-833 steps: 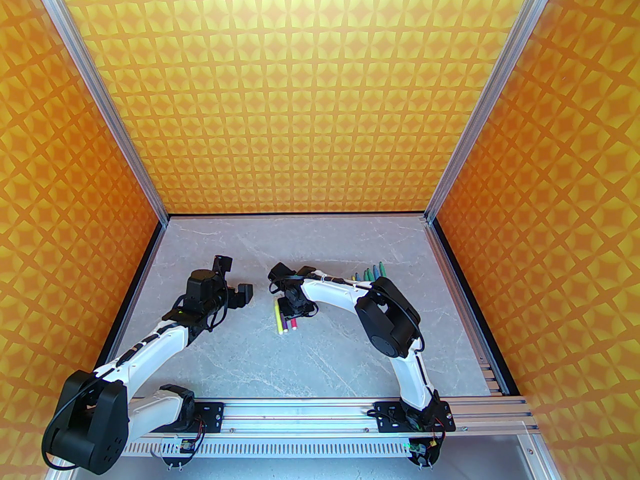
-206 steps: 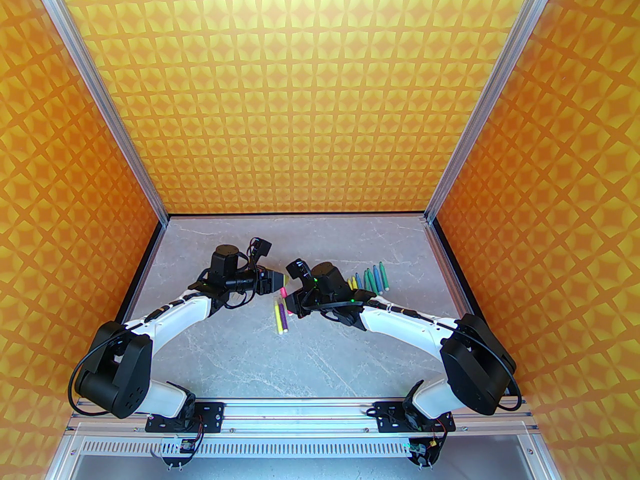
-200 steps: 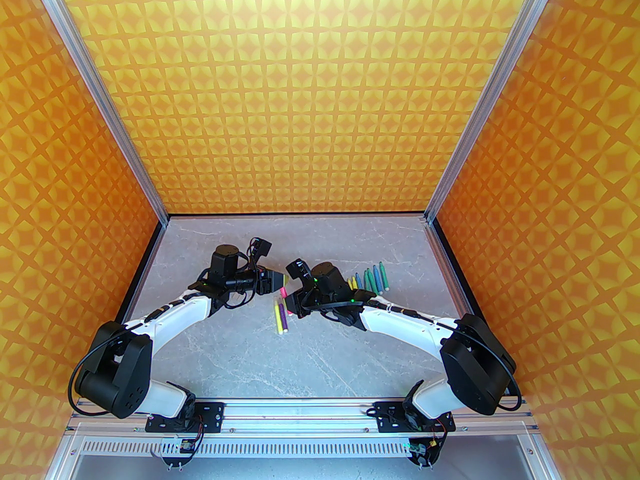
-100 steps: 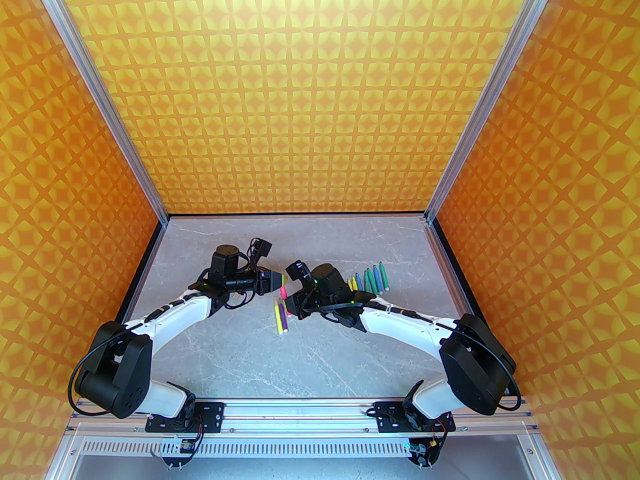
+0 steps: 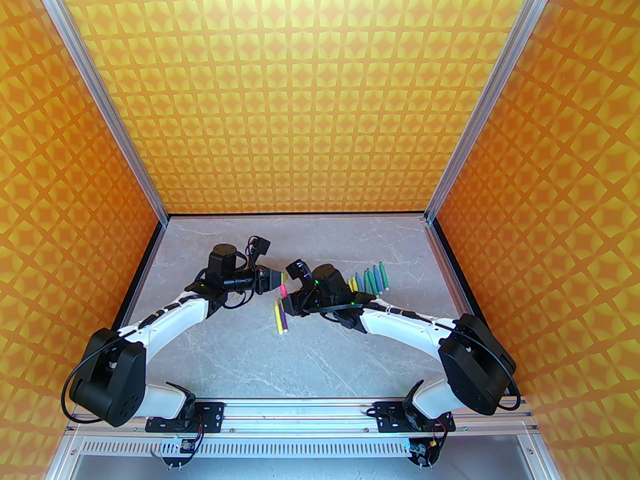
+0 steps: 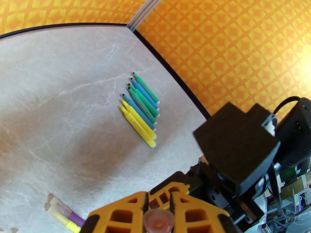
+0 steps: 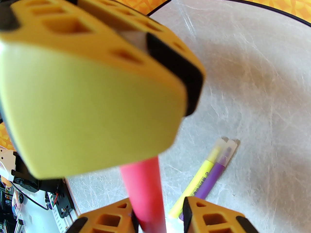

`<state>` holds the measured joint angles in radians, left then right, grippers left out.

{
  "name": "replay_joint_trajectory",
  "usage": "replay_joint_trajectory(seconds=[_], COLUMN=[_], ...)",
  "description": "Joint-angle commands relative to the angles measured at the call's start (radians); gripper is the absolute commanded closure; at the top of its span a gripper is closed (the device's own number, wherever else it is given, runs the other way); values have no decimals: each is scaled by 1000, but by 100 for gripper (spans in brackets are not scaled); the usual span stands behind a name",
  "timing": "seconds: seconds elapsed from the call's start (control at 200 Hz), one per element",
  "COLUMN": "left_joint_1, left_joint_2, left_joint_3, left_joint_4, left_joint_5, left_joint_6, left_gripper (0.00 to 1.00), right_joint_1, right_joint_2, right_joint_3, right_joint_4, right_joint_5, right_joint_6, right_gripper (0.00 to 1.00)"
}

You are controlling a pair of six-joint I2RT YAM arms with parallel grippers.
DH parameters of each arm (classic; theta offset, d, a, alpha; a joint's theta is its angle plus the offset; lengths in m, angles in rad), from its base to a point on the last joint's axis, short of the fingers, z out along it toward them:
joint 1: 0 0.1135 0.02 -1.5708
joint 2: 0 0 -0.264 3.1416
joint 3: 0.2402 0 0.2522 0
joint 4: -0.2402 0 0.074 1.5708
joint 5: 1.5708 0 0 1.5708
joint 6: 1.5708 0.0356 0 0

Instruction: Open the pen caps

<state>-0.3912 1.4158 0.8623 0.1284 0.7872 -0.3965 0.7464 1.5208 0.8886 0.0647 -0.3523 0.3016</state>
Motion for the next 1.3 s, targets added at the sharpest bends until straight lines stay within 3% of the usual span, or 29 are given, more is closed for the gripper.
replay_joint_trajectory(seconds=[0.0,0.125,0.45,1.07,1.295], left_joint_1=[-3,-3,9,85,119], left_joint_2=[-32,-40,-43,-50,-48], left_joint_3=[-4,-5,-7,-37,-39], left_joint_4=[-4,-15,28,133,100], left_joint_5=[30,29,21,-89,-106], left_joint_6=[-5,4,-20,-172,-181], left_gripper=[96,97,100,100,100], right_joint_1=[2,2,2,3,2], right_joint_2=[29,37,5,-69,-100], right_joint_3=[22,32,-34,-237,-282], right_joint_4=[30,35,20,69,80], right_joint_5=[-14,-23,-18,18,44], right_joint_6=[-4,-2,-19,-22,-25], right_gripper=[66,72,100,100,100])
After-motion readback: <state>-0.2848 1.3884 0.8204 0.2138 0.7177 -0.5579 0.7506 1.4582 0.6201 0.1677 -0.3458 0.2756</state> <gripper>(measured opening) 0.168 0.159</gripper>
